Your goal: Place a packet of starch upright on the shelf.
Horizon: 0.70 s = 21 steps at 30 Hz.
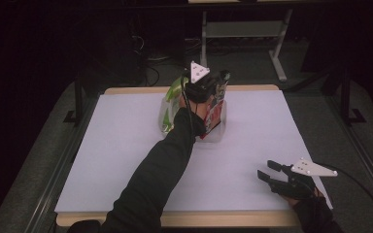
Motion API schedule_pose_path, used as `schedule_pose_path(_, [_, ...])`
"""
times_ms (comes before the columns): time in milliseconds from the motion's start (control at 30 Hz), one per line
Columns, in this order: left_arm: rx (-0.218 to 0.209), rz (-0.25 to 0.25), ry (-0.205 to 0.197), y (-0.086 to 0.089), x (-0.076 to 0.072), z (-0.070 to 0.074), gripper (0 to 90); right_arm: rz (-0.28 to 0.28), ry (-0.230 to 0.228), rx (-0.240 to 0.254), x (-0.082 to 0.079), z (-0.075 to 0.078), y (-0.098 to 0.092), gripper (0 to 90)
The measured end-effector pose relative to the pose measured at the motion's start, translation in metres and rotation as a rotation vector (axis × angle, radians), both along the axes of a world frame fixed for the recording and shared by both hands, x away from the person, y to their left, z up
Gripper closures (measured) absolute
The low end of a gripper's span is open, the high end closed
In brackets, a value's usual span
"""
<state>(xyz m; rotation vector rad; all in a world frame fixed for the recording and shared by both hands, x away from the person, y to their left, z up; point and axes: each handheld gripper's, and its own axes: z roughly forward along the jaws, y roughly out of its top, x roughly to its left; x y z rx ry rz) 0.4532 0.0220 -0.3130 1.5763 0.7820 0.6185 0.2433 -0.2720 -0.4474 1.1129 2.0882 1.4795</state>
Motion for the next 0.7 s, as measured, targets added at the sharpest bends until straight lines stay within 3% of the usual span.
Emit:
schedule_pose_path(133, [0.041, -0.013, -0.035, 0.006, -0.006, 0.000, 87.8, 0.004, -0.002, -0.004, 0.000, 0.001, 0.002, 41.1])
schedule_pose_path(200, [0.035, -0.019, -0.039, 0.008, -0.007, -0.001, 87.6, 0.005, -0.005, -0.007, -0.001, 0.001, 0.002, 41.1])
schedule_pose_path(267, [0.046, -0.065, -0.025, 0.010, -0.007, -0.001, 87.1, 0.000, -0.001, -0.004, -0.001, 0.001, 0.002, 41.1])
schedule_pose_path(467, [0.075, -0.112, -0.020, 0.012, -0.010, 0.000, 85.7, 0.009, 0.000, -0.011, 0.000, 0.000, 0.003, 41.1])
schedule_pose_path(533, [0.050, -0.116, -0.029, 0.014, -0.011, -0.002, 80.4, 0.014, 0.001, -0.013, 0.000, 0.000, 0.004, 41.0])
schedule_pose_path(567, [0.050, -0.129, -0.049, 0.015, -0.011, -0.003, 79.6, 0.017, 0.003, -0.017, 0.000, 0.000, 0.005, 41.0])
schedule_pose_path(667, [0.055, -0.123, -0.048, 0.017, -0.010, -0.001, 76.6, 0.018, 0.002, -0.020, 0.000, 0.000, 0.005, 40.9])
schedule_pose_path(700, [0.055, -0.123, -0.048, 0.017, -0.010, -0.001, 71.6, 0.018, 0.002, -0.020, 0.000, 0.000, 0.005, 40.9])
